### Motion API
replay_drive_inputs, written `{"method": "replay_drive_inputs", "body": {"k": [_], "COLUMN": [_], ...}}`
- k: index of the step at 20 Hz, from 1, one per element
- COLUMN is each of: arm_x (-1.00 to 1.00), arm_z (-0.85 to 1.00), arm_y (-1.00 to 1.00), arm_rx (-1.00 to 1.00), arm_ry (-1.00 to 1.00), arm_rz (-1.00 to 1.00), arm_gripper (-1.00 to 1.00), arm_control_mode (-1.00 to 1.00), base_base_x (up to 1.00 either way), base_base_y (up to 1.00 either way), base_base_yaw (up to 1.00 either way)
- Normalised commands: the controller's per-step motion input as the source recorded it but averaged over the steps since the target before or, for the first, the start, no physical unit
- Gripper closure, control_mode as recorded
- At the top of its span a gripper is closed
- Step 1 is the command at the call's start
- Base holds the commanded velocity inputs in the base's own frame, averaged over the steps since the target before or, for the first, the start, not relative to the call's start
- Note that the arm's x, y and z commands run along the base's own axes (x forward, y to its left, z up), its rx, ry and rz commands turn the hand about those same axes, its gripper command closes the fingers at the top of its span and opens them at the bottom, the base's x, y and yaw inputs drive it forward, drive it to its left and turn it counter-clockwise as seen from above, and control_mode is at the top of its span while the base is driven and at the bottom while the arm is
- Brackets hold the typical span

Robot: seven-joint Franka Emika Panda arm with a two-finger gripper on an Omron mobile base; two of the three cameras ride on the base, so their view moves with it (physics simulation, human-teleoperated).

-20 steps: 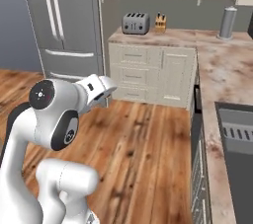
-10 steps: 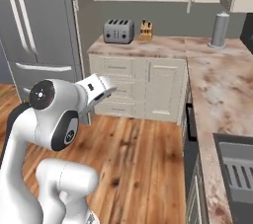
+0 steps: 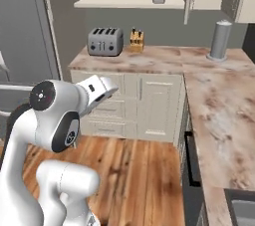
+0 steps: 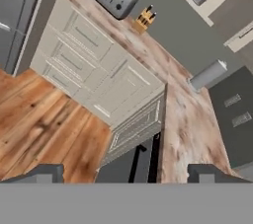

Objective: Retrieve the tupperware and aluminum foil from the cabinet and place them on the dining counter near the plate with cucumber and kebab skewer to prepare for storing leftovers.

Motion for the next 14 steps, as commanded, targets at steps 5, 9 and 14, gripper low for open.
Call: {"method": "replay_drive_inputs", "body": {"k": [5, 9, 14], "arm_x": [0.00, 0.00, 0.00], "arm_z": [0.00, 0.00, 0.00], "arm_y": [0.00, 0.00, 0.00], "arm_rx": [0.00, 0.00, 0.00], "arm_ry": [0.00, 0.00, 0.00], "arm_rz": [0.00, 0.00, 0.00], "arm_gripper": [-1.00, -1.00, -1.00], "arm_control_mode": [1.00, 1.00, 1.00], "base_base_x": [1.00, 1.00, 1.00], "base_base_y": [0.00, -0.06, -0.20], "base_base_yaw": [-0.01, 0.08, 0.13]}}
